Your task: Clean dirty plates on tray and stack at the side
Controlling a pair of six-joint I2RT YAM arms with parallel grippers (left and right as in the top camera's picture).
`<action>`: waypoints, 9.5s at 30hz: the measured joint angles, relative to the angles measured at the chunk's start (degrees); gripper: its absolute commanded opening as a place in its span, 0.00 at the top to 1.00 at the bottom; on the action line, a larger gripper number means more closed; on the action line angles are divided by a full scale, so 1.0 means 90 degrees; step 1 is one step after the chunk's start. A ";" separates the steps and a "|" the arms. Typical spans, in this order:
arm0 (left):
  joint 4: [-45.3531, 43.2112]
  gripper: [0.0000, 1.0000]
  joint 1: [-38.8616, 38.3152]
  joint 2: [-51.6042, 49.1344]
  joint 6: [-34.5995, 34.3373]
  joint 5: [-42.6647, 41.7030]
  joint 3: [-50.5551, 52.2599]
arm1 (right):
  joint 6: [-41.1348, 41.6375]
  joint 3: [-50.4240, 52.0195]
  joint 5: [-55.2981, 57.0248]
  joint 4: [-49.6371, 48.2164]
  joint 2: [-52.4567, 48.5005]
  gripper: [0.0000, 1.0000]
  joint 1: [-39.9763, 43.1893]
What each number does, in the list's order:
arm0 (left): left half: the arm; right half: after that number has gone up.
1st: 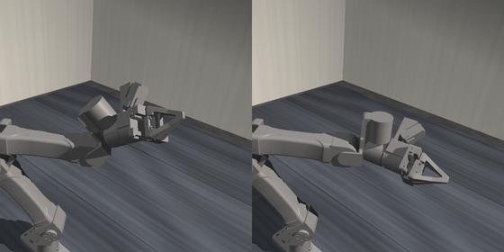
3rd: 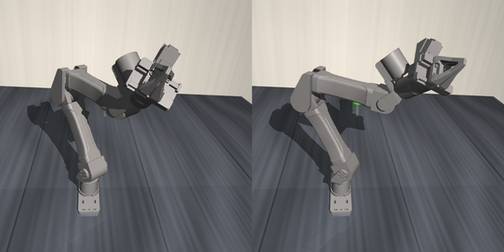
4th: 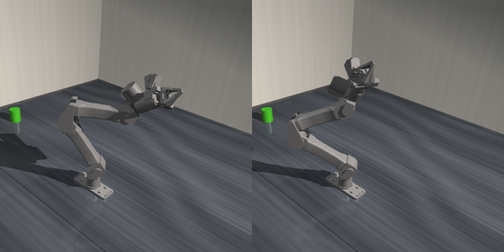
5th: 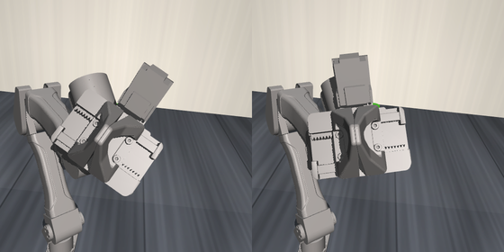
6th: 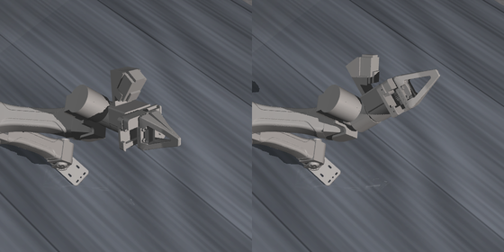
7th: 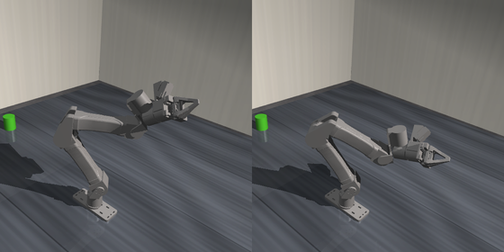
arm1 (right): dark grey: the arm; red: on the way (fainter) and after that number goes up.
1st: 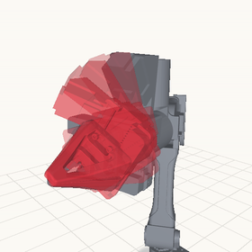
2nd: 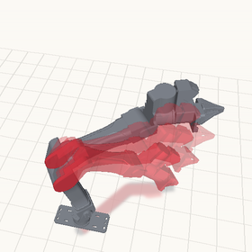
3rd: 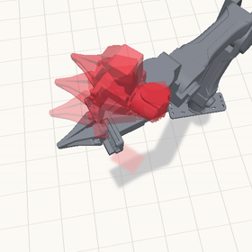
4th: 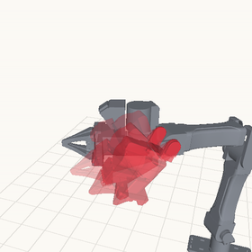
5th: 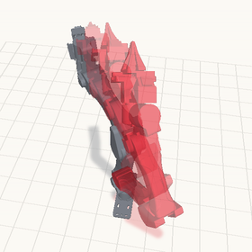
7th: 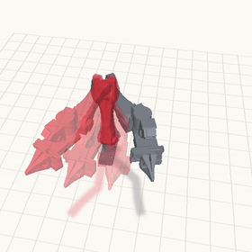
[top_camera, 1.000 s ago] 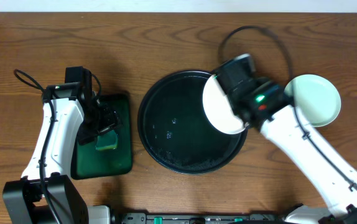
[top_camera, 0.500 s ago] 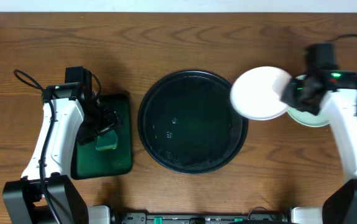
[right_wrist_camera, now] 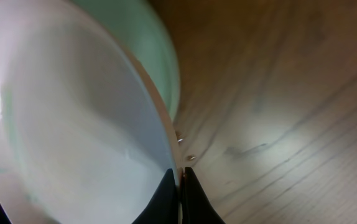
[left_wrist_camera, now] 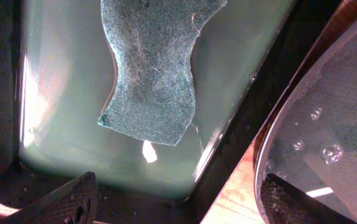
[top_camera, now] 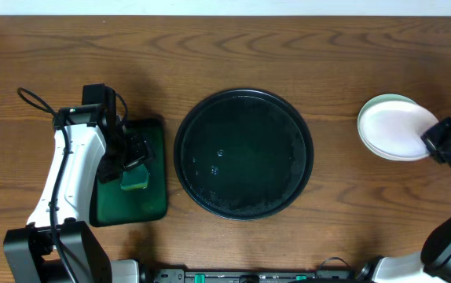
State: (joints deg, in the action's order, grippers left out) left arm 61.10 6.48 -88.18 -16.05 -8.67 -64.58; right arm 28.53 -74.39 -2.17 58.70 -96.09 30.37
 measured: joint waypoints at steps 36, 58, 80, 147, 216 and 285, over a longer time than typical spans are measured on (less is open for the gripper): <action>-0.0010 0.16 0.0000 0.0000 0.0053 0.0002 0.0000 | -0.0301 0.0034 -0.0406 -0.0903 -0.1144 0.01 -0.0634; -0.0080 0.16 0.0000 0.2397 0.0942 0.0002 -0.0503 | -0.2722 -0.0029 -0.0979 -0.0644 0.3572 0.01 -0.2297; 0.1018 0.15 0.0000 0.6608 0.2266 0.0002 -0.2837 | -0.4112 -0.0068 -0.0967 0.0505 0.6496 0.01 -0.3563; 0.3451 0.15 0.0000 0.7847 0.2317 0.0024 -0.2885 | -0.4231 -0.0068 -0.0950 0.2412 0.6513 0.01 -0.3563; -0.7300 0.15 -0.0233 0.9731 0.1617 -0.1996 0.7138 | -0.4248 -0.0068 -0.0950 0.2431 0.6513 0.01 -0.3563; -0.6579 0.15 -0.0233 0.9729 -0.0568 0.0342 0.7026 | -0.4250 -0.0073 -0.0945 0.2443 0.6513 0.01 -0.3563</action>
State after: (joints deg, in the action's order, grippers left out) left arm 1.89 4.38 -0.62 -21.17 -5.58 -1.34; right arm -9.72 -75.05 -10.68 80.68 -37.47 -1.69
